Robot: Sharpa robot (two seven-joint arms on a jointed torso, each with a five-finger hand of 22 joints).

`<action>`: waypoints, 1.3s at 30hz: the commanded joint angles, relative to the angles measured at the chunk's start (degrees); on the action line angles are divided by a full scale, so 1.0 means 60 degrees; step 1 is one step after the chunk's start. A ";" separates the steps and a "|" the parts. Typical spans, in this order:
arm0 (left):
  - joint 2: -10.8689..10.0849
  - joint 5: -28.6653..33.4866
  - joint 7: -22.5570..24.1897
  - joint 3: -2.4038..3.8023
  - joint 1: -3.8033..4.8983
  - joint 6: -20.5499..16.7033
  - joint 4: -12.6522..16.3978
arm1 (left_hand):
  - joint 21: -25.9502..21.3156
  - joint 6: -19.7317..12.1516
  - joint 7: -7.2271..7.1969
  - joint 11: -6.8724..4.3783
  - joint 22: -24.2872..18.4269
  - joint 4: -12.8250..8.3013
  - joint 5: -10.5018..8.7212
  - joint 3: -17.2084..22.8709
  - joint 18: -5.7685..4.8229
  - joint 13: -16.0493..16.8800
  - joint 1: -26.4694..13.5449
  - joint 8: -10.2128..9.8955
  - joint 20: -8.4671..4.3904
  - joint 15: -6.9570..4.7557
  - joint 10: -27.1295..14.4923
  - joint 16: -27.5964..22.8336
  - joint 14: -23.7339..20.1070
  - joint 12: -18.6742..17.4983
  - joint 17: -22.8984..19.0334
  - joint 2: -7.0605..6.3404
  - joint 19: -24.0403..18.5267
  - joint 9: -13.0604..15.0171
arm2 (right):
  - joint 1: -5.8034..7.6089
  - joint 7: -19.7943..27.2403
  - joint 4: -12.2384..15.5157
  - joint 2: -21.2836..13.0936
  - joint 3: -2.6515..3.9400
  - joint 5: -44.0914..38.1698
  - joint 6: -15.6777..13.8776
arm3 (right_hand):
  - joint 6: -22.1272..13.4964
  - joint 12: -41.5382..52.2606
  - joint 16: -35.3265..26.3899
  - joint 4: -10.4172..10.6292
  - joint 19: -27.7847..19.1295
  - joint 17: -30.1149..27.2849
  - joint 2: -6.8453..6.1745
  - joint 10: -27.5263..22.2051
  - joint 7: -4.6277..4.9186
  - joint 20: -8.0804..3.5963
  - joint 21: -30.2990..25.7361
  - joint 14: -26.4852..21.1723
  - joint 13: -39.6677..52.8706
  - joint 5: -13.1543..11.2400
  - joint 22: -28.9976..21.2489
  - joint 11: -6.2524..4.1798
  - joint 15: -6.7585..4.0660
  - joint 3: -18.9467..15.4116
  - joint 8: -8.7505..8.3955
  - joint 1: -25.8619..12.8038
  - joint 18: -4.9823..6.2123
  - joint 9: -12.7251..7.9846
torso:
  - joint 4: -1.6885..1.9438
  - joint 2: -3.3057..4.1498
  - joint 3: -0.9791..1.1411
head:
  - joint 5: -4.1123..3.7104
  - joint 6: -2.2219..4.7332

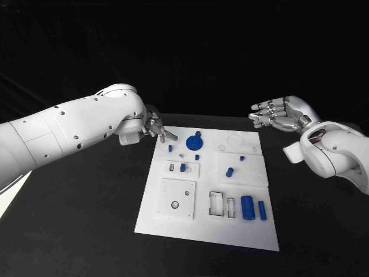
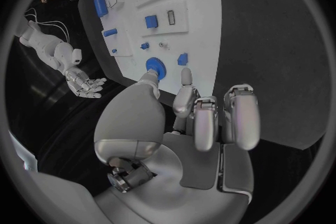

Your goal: Assemble the parts on the task board

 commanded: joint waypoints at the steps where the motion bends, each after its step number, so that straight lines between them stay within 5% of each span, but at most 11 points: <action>1: 0.0187 -0.0525 0.0134 -0.0052 0.0008 0.0443 -0.0211 | -0.0008 0.0090 0.0020 0.0057 0.1300 0.0018 0.0035 -0.0053 -0.0024 0.0017 0.0094 -0.0063 0.0077 0.0061 0.0009 0.0029 0.1023 0.0060 0.2511 0.0009 0.0618 -0.0024 | -0.0006 0.0027 -0.0003 0.0025 0.0001 0.0009 0.0138 | -0.0065 -0.0034 -0.0018 -0.0037 0.0031 -0.0008 0.0044 -0.0051 0.0114 0.0057 -0.0062 -0.0022 -0.0015 0.0048 -0.0007 0.0036 0.0000 -0.0005 -0.0036 -0.0057 -0.0004 -0.0006 | -0.0007 0.0008 -0.0012 | 0.0015 0.0002; 12: 0.0853 -0.0788 0.0277 -0.0327 -0.0112 0.0584 -0.1005 | 0.0003 0.0336 -0.0006 0.0038 0.1330 -0.0059 0.0022 0.0022 -0.0024 0.0017 0.0817 -0.0174 0.0095 0.0051 0.0034 0.0029 0.1023 0.0096 0.2511 0.0103 0.0625 -0.0259 | -0.0011 0.0021 -0.0021 0.0083 0.0001 -0.0008 0.0179 | -0.0058 -0.0019 -0.0009 -0.0050 0.0045 -0.0043 0.0078 -0.0042 0.0118 0.0057 -0.0059 0.0001 -0.0036 0.0105 -0.0003 0.0037 -0.0002 0.0002 -0.0025 -0.0061 -0.0001 -0.0002 | -0.0028 0.0019 -0.0019 | 0.0022 -0.0026; 30: 0.1057 -0.0847 0.0289 -0.0366 -0.0176 0.0596 -0.1182 | 0.0030 0.0589 -0.0076 -0.0015 0.1362 -0.0006 0.0019 0.0034 -0.0029 0.0086 0.0929 -0.0091 0.0075 0.0015 0.0099 0.0029 0.1023 0.0156 0.2511 0.0228 0.0636 -0.0295 | -0.0016 0.0051 -0.0029 0.0115 0.0001 -0.0014 0.0158 | -0.0058 -0.0017 -0.0009 -0.0054 0.0048 -0.0053 0.0084 -0.0042 0.0119 0.0058 -0.0059 0.0004 -0.0042 0.0129 -0.0003 0.0038 -0.0002 0.0002 -0.0024 -0.0062 -0.0001 -0.0002 | -0.0022 0.0003 -0.0001 | 0.0028 -0.0063; 39: 0.1089 -0.0848 0.0234 -0.0367 -0.0176 0.0523 -0.1236 | 0.0044 0.0685 -0.0230 -0.0159 0.1393 -0.0345 0.0065 0.0746 -0.0033 0.0072 0.1976 0.0049 -0.0031 -0.0109 0.0104 0.0029 0.1023 0.0143 0.2511 0.0727 0.0643 -0.0263 | -0.0016 0.0047 -0.0024 0.0114 0.0001 -0.0014 0.0172 | -0.0058 -0.0017 -0.0009 -0.0054 0.0048 -0.0053 0.0084 -0.0042 0.0119 0.0058 -0.0059 0.0004 -0.0042 0.0129 -0.0003 0.0038 -0.0002 0.0002 -0.0024 -0.0062 -0.0001 -0.0002 | -0.0019 0.0009 -0.0007 | 0.0027 -0.0068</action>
